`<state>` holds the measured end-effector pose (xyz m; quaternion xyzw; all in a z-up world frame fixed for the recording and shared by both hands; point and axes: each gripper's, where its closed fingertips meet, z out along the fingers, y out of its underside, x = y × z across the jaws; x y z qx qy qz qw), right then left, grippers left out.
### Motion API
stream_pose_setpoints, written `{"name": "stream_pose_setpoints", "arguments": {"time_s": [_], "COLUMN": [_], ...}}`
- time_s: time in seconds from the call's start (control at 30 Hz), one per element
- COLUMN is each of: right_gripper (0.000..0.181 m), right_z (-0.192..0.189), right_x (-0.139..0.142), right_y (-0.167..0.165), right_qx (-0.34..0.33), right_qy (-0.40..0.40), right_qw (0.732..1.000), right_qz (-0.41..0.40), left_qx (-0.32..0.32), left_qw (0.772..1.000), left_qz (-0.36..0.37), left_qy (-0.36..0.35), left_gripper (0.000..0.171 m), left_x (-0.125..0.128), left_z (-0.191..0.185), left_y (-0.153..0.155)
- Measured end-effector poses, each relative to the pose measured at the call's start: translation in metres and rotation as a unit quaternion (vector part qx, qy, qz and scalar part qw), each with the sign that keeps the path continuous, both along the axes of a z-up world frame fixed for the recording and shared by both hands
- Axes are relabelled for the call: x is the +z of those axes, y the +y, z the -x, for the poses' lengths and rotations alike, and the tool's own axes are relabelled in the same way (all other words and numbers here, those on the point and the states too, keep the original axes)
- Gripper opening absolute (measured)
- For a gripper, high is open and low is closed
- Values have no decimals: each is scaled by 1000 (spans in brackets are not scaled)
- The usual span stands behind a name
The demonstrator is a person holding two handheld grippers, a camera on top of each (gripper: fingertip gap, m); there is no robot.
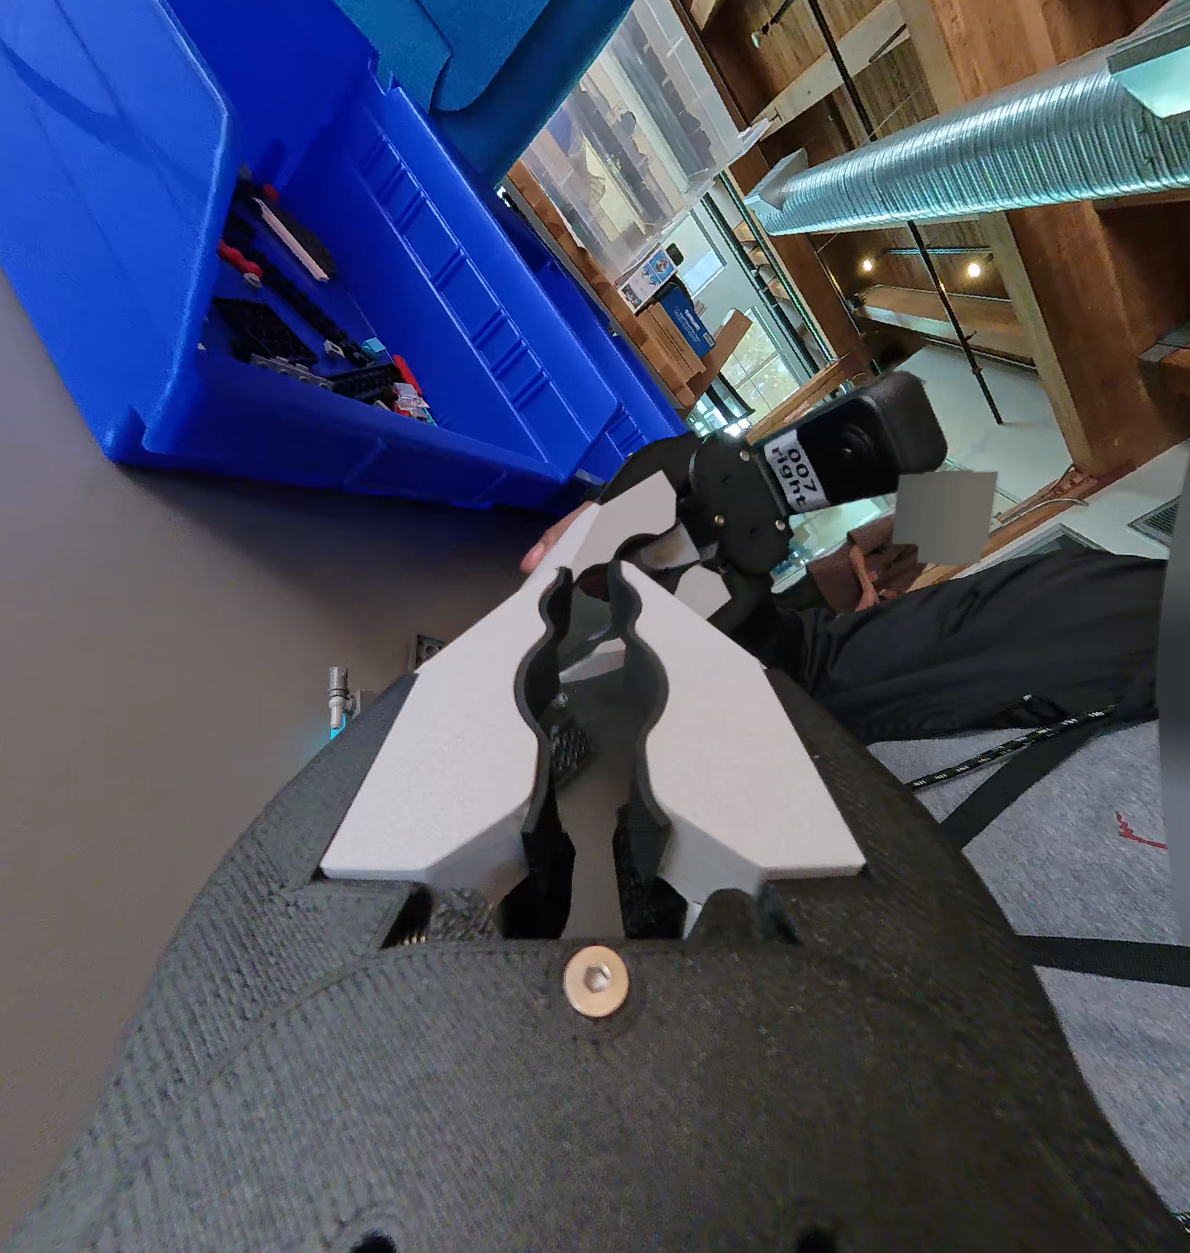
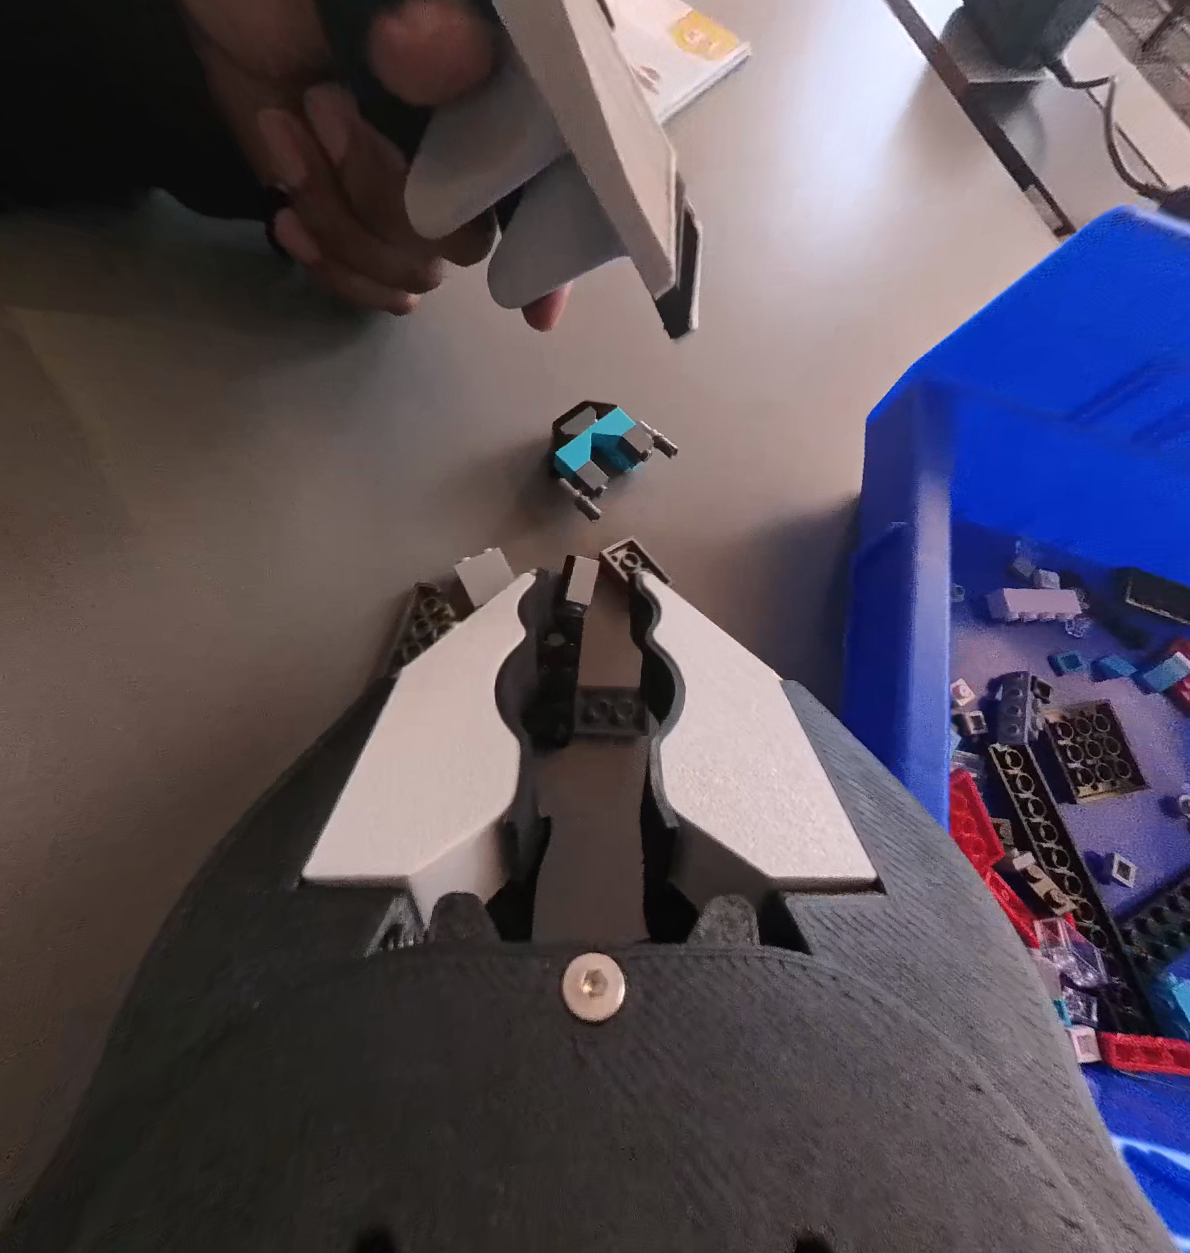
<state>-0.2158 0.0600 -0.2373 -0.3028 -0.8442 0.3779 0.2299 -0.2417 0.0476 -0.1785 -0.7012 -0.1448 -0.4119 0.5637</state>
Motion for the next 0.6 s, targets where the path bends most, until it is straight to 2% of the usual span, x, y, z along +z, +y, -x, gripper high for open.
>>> {"name": "stream_pose_setpoints", "arguments": {"time_s": [0.1,0.37,0.6], "right_gripper": [22,16,12], "right_z": [-10,-26,-26], "right_x": [4,-12,-15], "right_y": [1,-14,-14], "right_qx": [23,80,85], "right_qy": [-9,-26,-28], "right_qw": [1000,996,996], "right_qz": [3,-27,-32], "left_qx": [4,1,1], "left_qw": [1000,1000,1000], "left_qz": [-1,2,0], "left_qy": [2,2,2], "left_gripper": [11,11,12], "left_x": [1,0,1], "left_z": [2,1,1], "left_y": [-1,0,-1]}}
